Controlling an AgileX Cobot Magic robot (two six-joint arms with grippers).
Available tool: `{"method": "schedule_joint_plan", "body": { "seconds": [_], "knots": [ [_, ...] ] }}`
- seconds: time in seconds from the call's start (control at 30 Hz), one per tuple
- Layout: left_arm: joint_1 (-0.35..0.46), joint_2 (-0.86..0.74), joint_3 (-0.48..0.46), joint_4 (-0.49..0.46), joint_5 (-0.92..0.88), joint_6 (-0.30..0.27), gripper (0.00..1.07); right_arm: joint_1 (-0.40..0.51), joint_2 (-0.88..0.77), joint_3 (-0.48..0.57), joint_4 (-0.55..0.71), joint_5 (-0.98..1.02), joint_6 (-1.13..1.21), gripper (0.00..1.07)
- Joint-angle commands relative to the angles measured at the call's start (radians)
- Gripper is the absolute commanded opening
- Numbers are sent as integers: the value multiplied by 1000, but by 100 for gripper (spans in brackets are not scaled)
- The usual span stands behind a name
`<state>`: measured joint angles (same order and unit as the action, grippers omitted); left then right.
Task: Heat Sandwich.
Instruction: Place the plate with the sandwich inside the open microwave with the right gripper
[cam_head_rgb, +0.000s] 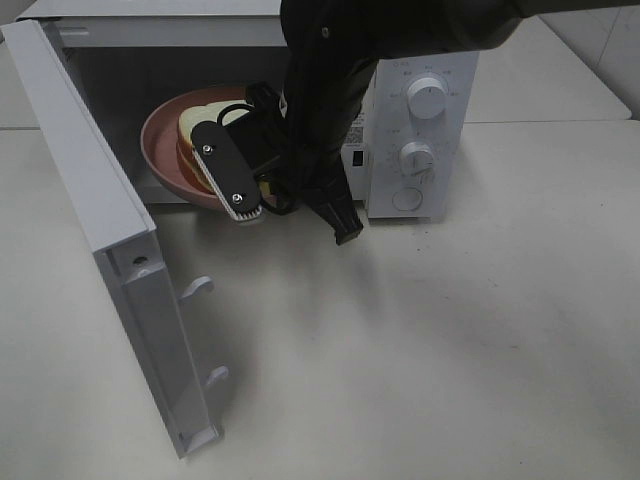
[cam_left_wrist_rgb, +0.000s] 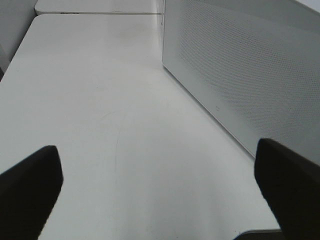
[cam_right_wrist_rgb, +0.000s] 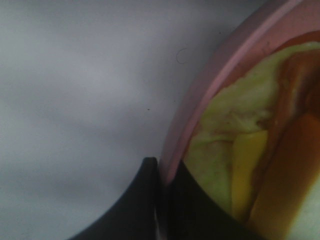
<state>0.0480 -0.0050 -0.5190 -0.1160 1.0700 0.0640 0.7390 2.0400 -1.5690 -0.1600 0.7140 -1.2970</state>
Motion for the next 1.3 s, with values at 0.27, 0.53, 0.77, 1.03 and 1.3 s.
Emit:
{"method": "schedule_joint_plan", "body": {
  "seconds": [0.27, 0.53, 0.77, 1.03, 1.3],
  "knots": [
    [-4, -23, 2, -1, 2, -2, 100, -4, 89, -135, -35, -6, 124, 0],
    [-4, -23, 2, -1, 2, -2, 100, -4, 137, -209, -51, 2, 163, 0],
    [-4, -23, 2, -1, 2, -2, 100, -9, 208, -294, -53, 16, 207, 0],
    [-4, -23, 2, -1, 2, -2, 100, -29, 258, -356, -51, 16, 209, 0],
    [-4, -23, 2, -1, 2, -2, 100, -42, 286, -381, -53, 8, 215, 0]
  ]
}}
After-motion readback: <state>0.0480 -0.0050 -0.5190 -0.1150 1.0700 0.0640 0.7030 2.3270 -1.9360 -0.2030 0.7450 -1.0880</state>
